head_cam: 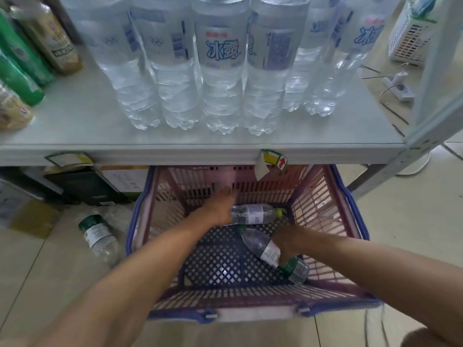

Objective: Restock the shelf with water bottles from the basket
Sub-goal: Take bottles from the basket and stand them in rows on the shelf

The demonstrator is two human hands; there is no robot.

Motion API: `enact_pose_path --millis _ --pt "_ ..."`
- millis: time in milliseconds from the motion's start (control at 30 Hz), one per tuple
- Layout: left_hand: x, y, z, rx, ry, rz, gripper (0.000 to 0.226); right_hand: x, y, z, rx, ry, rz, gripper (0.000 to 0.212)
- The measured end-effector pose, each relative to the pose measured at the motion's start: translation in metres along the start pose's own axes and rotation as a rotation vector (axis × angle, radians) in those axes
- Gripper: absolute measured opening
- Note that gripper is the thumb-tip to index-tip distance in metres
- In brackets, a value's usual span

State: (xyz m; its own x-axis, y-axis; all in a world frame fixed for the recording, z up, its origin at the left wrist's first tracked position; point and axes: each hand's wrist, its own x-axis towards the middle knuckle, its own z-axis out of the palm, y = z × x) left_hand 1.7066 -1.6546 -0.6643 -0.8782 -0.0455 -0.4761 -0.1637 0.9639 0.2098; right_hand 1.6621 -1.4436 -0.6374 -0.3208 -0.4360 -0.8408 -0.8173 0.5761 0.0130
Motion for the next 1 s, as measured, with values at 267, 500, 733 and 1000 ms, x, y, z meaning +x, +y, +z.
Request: enact_pose_path --millis 267,500,733,1000 --pt "0.004 0.014 0.043 0.176 -0.012 0.150 0.089 0.018 0.008 0.038 0.208 0.130 0.013 0.058" --pt "0.005 0.023 0.052 0.116 -0.080 -0.005 0.076 0.004 0.017 0.021 0.235 0.155 -0.023 0.075" --pt "0.011 0.033 0.062 -0.380 -0.099 -0.070 0.025 -0.047 0.034 -0.013 0.244 0.293 -0.091 0.071" --pt "-0.005 0.030 0.053 -0.245 -0.117 -0.006 0.088 -0.136 0.028 -0.069 0.476 0.603 -0.241 0.059"
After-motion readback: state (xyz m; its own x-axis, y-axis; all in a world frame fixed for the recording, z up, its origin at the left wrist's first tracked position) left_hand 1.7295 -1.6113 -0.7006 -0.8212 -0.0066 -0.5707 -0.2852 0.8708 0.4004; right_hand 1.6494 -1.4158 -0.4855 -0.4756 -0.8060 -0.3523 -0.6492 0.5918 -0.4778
